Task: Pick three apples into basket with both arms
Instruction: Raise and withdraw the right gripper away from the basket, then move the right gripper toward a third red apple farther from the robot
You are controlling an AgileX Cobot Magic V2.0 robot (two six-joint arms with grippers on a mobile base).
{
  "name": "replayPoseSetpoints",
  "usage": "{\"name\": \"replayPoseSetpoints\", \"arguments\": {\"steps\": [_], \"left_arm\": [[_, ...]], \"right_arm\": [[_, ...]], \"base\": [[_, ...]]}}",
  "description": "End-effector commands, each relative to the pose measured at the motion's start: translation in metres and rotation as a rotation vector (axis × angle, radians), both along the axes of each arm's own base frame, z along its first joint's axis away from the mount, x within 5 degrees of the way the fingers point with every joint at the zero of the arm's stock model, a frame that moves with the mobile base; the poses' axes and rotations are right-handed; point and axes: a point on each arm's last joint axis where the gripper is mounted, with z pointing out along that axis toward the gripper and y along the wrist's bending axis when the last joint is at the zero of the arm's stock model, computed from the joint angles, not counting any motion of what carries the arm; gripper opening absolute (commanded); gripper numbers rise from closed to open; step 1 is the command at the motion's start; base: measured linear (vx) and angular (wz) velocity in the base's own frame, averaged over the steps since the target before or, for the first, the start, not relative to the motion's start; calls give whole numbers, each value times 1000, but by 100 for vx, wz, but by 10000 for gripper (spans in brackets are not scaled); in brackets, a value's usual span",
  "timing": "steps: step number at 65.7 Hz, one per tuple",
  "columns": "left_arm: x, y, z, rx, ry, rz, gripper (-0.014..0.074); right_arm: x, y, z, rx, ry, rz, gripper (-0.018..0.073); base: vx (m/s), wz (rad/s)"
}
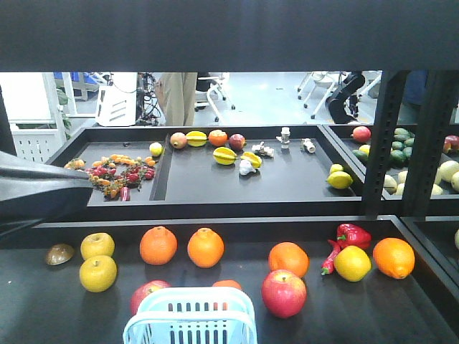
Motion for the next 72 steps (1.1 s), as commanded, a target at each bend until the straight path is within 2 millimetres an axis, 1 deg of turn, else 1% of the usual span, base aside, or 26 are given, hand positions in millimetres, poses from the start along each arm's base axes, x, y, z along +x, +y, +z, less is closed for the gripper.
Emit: {"name": "replayPoseSetpoints", "arguments": {"steps": [1,21,29,40,49,58,61,67,69,72], "left_arm": [[-4,2,15,-84,-47,10,-8],[-4,2,15,-84,-47,10,-7],[-4,2,15,-84,-47,10,-7],[-4,2,15,-84,-47,10,-7],[-4,2,15,-84,-47,10,-7],[-4,2,15,-84,-47,10,-7],[-4,2,15,-84,-47,10,-7],[-4,2,15,-84,-47,10,-7],[-4,2,15,-84,-47,10,-7],[-4,2,15,-84,-47,10,-7]], "right_arm": [[-8,2,3,23,3,-9,-4],[-7,-2,1,-19,14,-11,-4],[0,-5,-6,-33,49,-14,-4],[15,-9,-22,-36,124,-22,-4],[19,-32,-30,-29,162,-123,-4],[12,-61,-31,-27,165,-211,-4],[9,-68,-31,-25,165,-240,-4],[4,-74,-36,1,180,-282,-4],[2,-73,-41,13,196,-278,-4],[-2,-71,-55,22,244,-253,-4]], "base": [[0,0],[0,0],[0,0],[0,0],[0,0],[0,0],[0,0],[0,0],[0,0],[0,0]]}}
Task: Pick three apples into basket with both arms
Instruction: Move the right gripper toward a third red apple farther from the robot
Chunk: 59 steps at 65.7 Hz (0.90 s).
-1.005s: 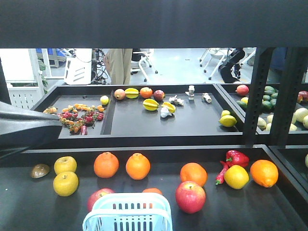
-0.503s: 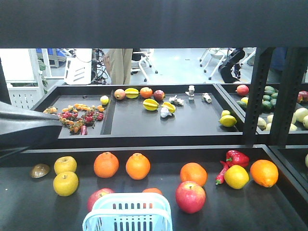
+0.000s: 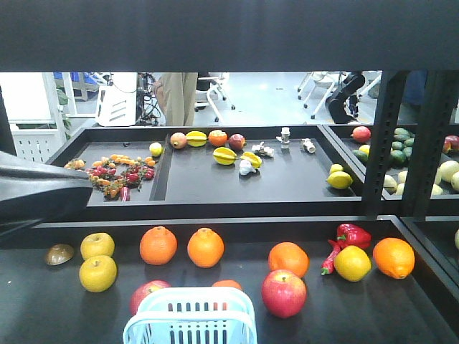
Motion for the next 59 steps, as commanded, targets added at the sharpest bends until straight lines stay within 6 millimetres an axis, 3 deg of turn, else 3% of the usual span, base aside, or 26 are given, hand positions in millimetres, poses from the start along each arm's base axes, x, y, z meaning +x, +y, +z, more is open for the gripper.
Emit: {"name": "replayPoseSetpoints", "arguments": {"steps": [1,10,20,27,46,53,59], "left_arm": [[-4,2,15,-84,-47,10,-7],[-4,2,15,-84,-47,10,-7],[-4,2,15,-84,-47,10,-7],[-4,2,15,-84,-47,10,-7],[-4,2,15,-84,-47,10,-7],[-4,2,15,-84,-47,10,-7],[-4,2,15,-84,-47,10,-7]], "right_arm": [[-14,5,-9,45,64,32,-4],[-23,9,-35,68,131,70,6],[-21,8,-37,54,104,66,88],[-21,8,-37,54,106,67,196],[-20,8,-37,50,92,56,612],[-18,5,-37,23,66,57,701],[-13,0,-36,-34,20,47,720]], "base": [[0,0],[0,0],[0,0],[0,0],[0,0],[0,0],[0,0]]}}
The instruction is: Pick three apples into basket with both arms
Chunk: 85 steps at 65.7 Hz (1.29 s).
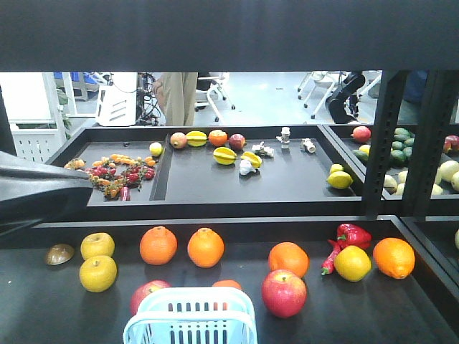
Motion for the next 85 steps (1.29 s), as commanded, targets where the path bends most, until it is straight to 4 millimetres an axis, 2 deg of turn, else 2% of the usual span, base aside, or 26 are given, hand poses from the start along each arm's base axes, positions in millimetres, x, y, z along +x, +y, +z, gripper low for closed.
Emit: {"name": "replayPoseSetpoints", "arguments": {"steps": [1,11,27,43,59,85], "left_arm": [[-4,2,15,-84,-47,10,-7],[-4,2,15,-84,-47,10,-7],[-4,2,15,-84,-47,10,-7],[-4,2,15,-84,-47,10,-7],[-4,2,15,-84,-47,10,-7],[-4,2,15,-84,-47,10,-7]], "right_arm": [[4,-6,11,-79,-100,-12,719],[14,-12,2,-84,-103,-47,708],[36,-22,-35,-54,-31,-50,701],[48,-28,-58,-44,4,-50,686],[58,-33,-48,-51,-14,-53,668],[58,-35,-45,-76,0,-31,659]], "base": [[0,0],[0,0],[0,0],[0,0],[0,0],[0,0]]}}
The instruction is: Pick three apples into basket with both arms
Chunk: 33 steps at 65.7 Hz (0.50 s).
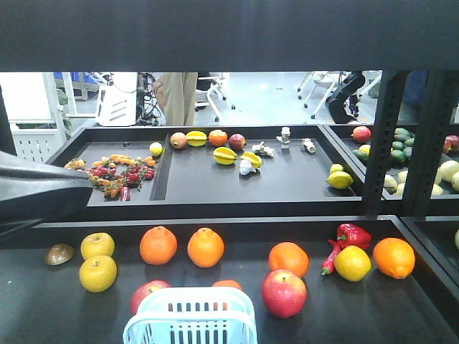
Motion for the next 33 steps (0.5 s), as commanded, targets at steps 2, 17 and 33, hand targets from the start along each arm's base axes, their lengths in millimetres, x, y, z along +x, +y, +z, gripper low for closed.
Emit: {"name": "replayPoseSetpoints", "arguments": {"steps": [2,17,33], "left_arm": [[-4,2,15,-84,-47,10,-7],[-4,2,15,-84,-47,10,-7],[-4,2,15,-84,-47,10,-7]], "right_arm": [[2,-5,14,-50,-51,15,659],[4,-6,14,-65,-77,13,658],[9,-8,0,-45,-35,15,655]], "base": [[0,0],[0,0],[0,0]]}}
